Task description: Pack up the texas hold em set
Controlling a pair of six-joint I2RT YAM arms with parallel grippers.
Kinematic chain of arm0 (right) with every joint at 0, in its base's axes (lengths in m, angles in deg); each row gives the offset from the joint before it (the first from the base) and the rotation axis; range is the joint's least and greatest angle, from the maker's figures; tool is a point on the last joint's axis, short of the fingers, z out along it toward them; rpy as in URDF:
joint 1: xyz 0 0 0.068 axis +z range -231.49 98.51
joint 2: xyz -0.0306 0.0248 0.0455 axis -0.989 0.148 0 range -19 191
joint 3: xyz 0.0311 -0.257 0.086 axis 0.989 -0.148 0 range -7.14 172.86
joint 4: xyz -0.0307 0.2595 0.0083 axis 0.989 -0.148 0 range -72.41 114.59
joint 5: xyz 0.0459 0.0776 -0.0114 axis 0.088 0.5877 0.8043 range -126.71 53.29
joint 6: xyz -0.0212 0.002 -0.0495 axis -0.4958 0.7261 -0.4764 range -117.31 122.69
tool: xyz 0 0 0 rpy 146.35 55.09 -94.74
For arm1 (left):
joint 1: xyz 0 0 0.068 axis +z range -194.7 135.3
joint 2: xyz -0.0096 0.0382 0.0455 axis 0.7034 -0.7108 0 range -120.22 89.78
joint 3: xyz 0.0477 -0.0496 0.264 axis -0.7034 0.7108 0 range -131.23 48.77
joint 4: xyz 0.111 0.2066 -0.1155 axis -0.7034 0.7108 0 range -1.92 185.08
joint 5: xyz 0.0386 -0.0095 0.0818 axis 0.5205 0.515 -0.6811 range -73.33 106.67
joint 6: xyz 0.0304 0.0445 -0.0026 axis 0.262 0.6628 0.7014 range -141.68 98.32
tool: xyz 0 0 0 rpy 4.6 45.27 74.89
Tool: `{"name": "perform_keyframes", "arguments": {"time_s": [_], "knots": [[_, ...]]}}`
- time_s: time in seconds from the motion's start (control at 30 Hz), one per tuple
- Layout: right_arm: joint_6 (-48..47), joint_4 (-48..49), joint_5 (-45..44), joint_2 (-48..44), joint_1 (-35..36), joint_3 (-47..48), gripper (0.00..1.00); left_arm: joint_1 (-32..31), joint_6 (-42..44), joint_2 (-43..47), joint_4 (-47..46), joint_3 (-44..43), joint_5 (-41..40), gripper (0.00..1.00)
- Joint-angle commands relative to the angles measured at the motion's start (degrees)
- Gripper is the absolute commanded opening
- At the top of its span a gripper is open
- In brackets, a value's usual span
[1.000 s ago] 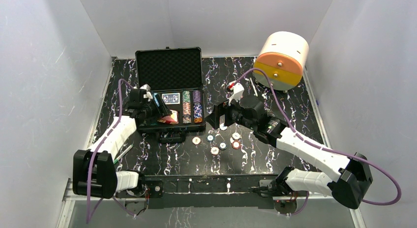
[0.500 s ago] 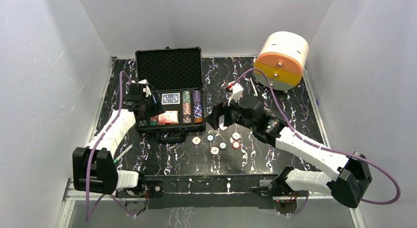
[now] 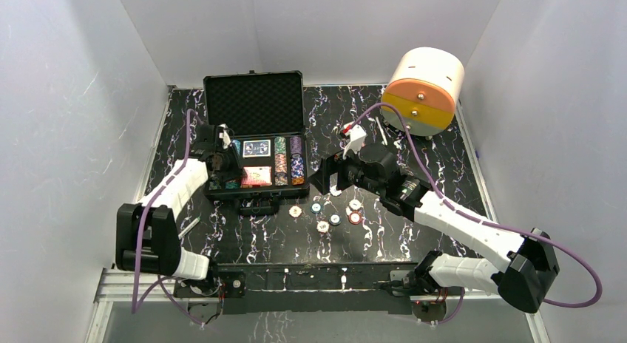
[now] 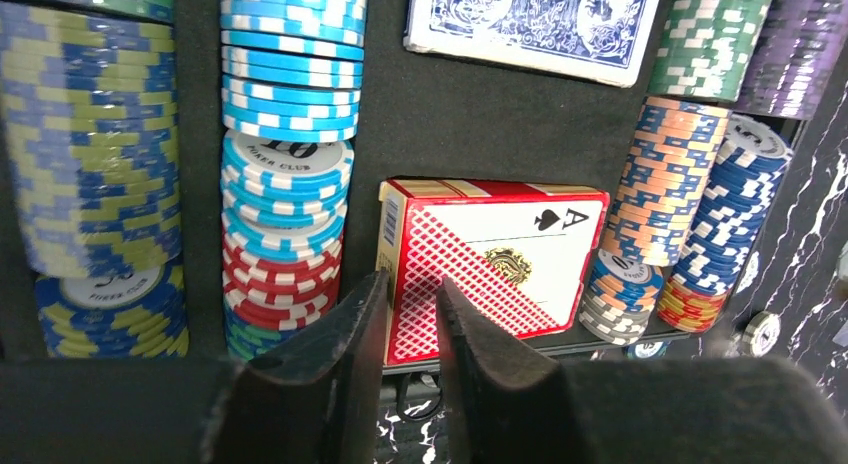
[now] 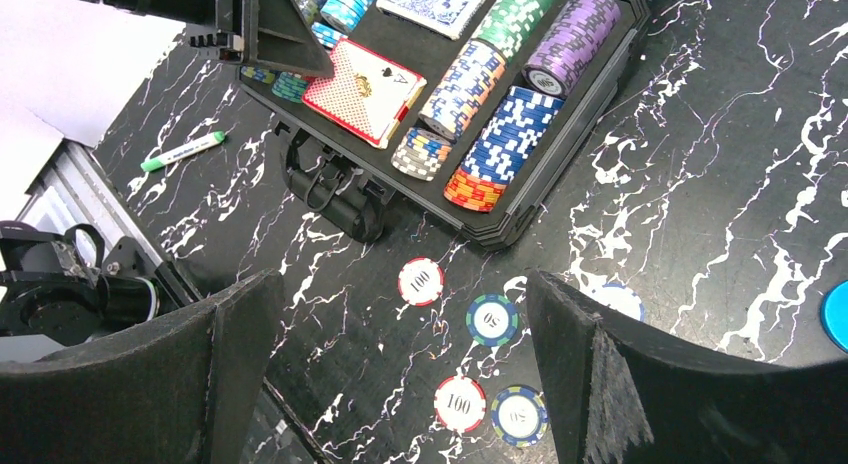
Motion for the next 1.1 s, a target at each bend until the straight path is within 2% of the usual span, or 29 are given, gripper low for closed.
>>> {"name": "perform_keyframes", "arguments": {"time_s": [0.0,0.13,0.27,0.43,0.6,0.83,0.97,1.07], "knots": [[0.11,2.29,-1.36,-1.63,0.15,-0.9,0.98,-0.09,-0.2,-2.15,-0.84,-0.64,5.41,0.2],[0.2,2.3,-1.72,-2.14,0.19,-1.29,0.98,-0.09,-0.38,-3.77,-1.29,-0.96,7.77,0.17],[0.31,2.05,-2.15,-2.3,0.19,-1.4,0.98,-0.09,0.28,-3.68,-0.74,-2.11,6.95,0.18],[1.49,0.37,-5.47,-1.89,0.21,-0.65,0.97,-0.09,2.65,-1.03,3.45,-5.65,2.3,0.31],[5.28,-6.03,-14.54,0.56,0.21,1.5,0.96,-0.05,4.67,3.52,7.89,-8.68,-1.16,0.44],[15.32,-23.79,-29.17,6.0,0.21,5.01,0.95,-0.1,5.33,12.97,6.73,-8.34,8.65,0.61],[21.17,-31.2,-29.97,7.94,0.2,4.06,0.95,-0.09,4.12,20.15,3.13,-6.52,13.22,0.67],[23.37,-32.19,-27.15,9.88,0.16,2.83,0.95,-0.08,3.82,24.08,0.94,-5.43,13.47,0.7]]}}
